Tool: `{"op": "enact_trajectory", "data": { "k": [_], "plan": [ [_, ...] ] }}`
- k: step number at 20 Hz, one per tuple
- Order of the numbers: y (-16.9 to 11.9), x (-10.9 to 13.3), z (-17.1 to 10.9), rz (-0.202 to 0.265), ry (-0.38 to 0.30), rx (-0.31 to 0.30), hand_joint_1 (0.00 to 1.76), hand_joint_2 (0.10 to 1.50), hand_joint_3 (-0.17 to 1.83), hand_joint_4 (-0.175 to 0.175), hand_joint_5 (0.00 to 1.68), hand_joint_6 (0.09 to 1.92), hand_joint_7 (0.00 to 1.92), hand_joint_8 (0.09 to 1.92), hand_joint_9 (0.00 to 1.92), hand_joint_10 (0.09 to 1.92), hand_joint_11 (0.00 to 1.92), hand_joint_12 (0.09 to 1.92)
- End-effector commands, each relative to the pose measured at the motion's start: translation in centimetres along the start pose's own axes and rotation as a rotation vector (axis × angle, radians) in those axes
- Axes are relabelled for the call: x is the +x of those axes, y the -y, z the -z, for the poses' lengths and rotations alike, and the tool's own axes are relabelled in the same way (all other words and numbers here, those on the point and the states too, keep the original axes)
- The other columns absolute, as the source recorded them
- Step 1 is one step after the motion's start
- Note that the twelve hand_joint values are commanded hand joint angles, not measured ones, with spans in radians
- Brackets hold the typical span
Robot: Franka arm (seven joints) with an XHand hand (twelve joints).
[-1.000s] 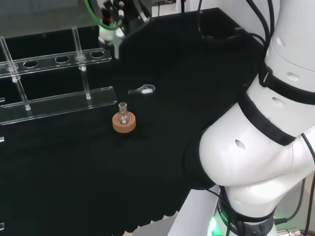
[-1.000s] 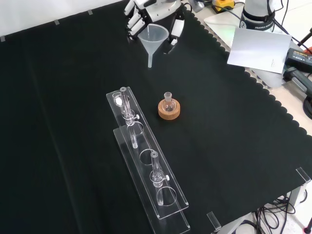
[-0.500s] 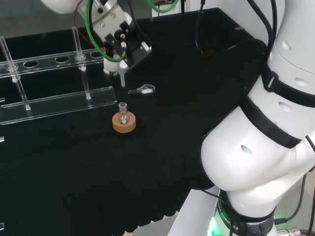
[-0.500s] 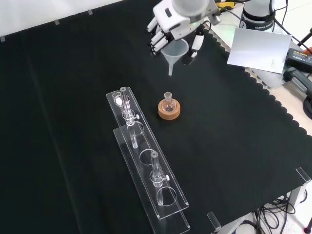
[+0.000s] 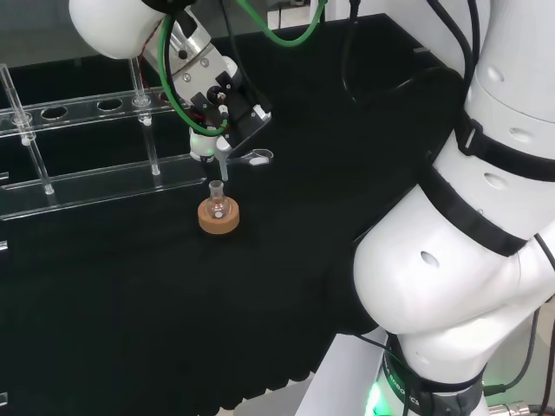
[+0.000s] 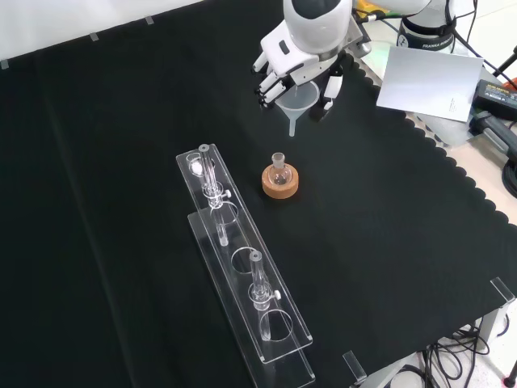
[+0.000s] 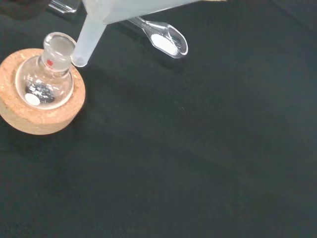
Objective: Place the funnel on the round-bottom flask.
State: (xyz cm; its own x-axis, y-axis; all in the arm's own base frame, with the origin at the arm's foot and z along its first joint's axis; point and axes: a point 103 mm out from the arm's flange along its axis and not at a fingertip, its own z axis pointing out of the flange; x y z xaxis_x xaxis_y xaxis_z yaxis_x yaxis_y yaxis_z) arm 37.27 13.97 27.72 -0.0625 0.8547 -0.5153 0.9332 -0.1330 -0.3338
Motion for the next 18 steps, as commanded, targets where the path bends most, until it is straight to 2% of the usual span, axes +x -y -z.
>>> {"op": "enact_trajectory", "data": {
  "k": [1,8,18],
  "plan": [
    [-2.1,1.1,-0.3,-0.019,-0.004,-0.021,0.80,0.75,0.52,-0.023,0.79,0.77,0.89,0.73,1.22,0.43,0.81,1.18],
    [-2.7,1.8,-0.1,-0.015,-0.005,-0.031,0.80,0.75,0.52,-0.024,0.79,0.78,0.89,0.74,1.21,0.44,0.81,1.18],
    [-4.2,2.0,-0.5,-0.002,-0.042,-0.048,0.82,0.75,0.53,-0.031,0.81,0.78,0.89,0.74,1.22,0.45,0.84,1.18]
  ]
}}
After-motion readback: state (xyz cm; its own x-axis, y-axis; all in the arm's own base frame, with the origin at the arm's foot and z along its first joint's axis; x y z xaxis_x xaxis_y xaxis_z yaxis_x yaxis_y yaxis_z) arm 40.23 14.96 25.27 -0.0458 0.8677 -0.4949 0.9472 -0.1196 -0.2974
